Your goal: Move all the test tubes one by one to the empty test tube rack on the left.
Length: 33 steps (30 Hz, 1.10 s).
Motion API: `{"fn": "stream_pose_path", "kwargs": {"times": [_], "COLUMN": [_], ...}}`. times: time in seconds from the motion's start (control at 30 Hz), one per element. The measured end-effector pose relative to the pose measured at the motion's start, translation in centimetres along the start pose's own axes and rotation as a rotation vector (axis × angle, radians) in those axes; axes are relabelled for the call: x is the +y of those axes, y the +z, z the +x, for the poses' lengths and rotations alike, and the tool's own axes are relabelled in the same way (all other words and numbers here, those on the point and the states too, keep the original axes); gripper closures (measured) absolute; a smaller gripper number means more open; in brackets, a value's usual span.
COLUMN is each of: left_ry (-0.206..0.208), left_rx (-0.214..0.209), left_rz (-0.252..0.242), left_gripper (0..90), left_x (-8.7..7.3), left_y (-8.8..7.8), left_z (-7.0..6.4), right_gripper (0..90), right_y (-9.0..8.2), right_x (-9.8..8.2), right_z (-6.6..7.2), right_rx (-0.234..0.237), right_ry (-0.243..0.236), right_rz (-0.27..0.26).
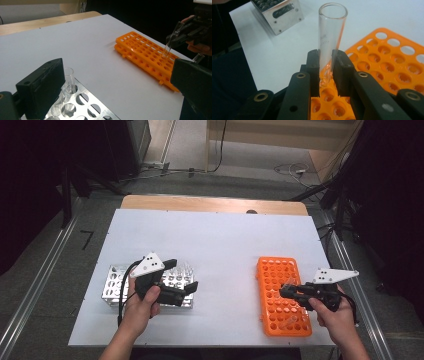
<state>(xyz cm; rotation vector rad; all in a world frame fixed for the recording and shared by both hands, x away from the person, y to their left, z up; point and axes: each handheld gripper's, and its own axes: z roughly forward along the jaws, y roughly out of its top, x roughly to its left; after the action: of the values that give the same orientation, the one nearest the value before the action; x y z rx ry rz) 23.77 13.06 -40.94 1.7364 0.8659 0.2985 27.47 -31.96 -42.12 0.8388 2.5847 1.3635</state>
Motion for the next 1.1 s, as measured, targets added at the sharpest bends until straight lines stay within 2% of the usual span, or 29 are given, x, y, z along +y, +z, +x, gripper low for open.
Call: {"fn": "stream_pose_path", "kwargs": {"times": [0.1, 0.37, 0.53, 0.8, 1.1], "left_ry": [-0.002, -0.012, -0.011, 0.016, 0.03], "left_rx": [-0.004, -0.046, -0.09, -0.107, -0.162], "left_rz": [0.004, -0.002, -0.003, 0.022, 0.021], "left_gripper": [0.5, 2.1, 2.1, 3.4, 3.2], "left_x": [0.0, 0.3, 0.4, 0.6, 1.0], "left_y": [0.1, 0.4, 0.6, 1.4, 2.0], "left_z": [-0.1, -0.7, -1.1, -2.6, -4.2], "right_gripper": [73.5, 73.5, 73.5, 73.5, 73.5], "right_y": [-0.1, 0.2, 0.5, 1.6, 3.1], "right_x": [0.8, 2.2, 3.1, 4.0, 4.7], "right_z": [0.6, 1.9, 3.0, 4.6, 6.3], "right_rx": [-0.002, 0.0, 0.011, 0.042, 0.079], "right_ry": [-0.003, -0.001, -0.006, -0.01, -0.02], "right_rz": [-0.01, -0.03, -0.038, -0.032, -0.019]}}
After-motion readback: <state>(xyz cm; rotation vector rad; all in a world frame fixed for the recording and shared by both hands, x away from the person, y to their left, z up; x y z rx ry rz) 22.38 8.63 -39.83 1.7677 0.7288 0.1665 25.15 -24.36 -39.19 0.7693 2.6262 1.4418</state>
